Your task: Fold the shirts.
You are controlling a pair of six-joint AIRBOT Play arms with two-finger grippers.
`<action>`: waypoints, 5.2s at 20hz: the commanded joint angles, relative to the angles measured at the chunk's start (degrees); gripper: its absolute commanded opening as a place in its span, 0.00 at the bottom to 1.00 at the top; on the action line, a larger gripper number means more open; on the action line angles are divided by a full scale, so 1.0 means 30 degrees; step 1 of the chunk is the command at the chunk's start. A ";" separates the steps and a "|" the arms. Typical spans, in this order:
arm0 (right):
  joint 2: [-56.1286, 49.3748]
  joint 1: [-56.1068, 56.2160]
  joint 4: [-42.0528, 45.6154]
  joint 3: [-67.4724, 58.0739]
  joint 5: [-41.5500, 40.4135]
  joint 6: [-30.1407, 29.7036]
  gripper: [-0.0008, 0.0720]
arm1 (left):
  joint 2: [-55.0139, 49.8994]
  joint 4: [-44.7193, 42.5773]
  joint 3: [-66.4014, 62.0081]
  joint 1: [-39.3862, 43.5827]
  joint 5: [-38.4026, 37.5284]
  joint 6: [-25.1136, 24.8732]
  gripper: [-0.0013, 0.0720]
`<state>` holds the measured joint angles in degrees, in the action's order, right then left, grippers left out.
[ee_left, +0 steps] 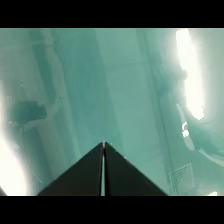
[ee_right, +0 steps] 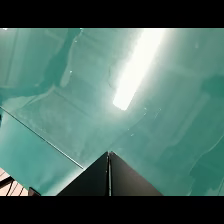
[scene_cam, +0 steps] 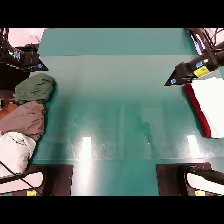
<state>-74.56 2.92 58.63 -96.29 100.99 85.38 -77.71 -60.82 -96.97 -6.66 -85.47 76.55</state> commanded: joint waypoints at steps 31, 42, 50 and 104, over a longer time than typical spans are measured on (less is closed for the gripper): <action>0.0000 0.0022 -0.0036 -0.0015 -0.0328 0.0015 0.04 | -0.8466 -1.0586 0.0102 -0.0459 0.7868 0.2863 0.92; 0.0007 -0.0015 -0.0051 -0.1151 -0.2215 0.0015 0.04 | -0.5275 -0.3978 -0.6849 0.0255 0.4517 -0.1523 0.05; 0.0007 -0.0015 -0.0051 -0.5756 -0.4430 0.0015 0.04 | 0.1829 0.6229 -0.7096 0.3825 0.0634 -0.5333 0.05; -0.5901 0.1559 -0.4291 0.8721 -1.2233 -0.2353 0.73 | 0.8699 -0.0743 1.1118 0.5537 0.1056 -0.0772 0.05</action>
<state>-86.11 6.39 51.59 -72.47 72.40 81.58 -51.88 -61.69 -62.72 10.59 -81.03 74.17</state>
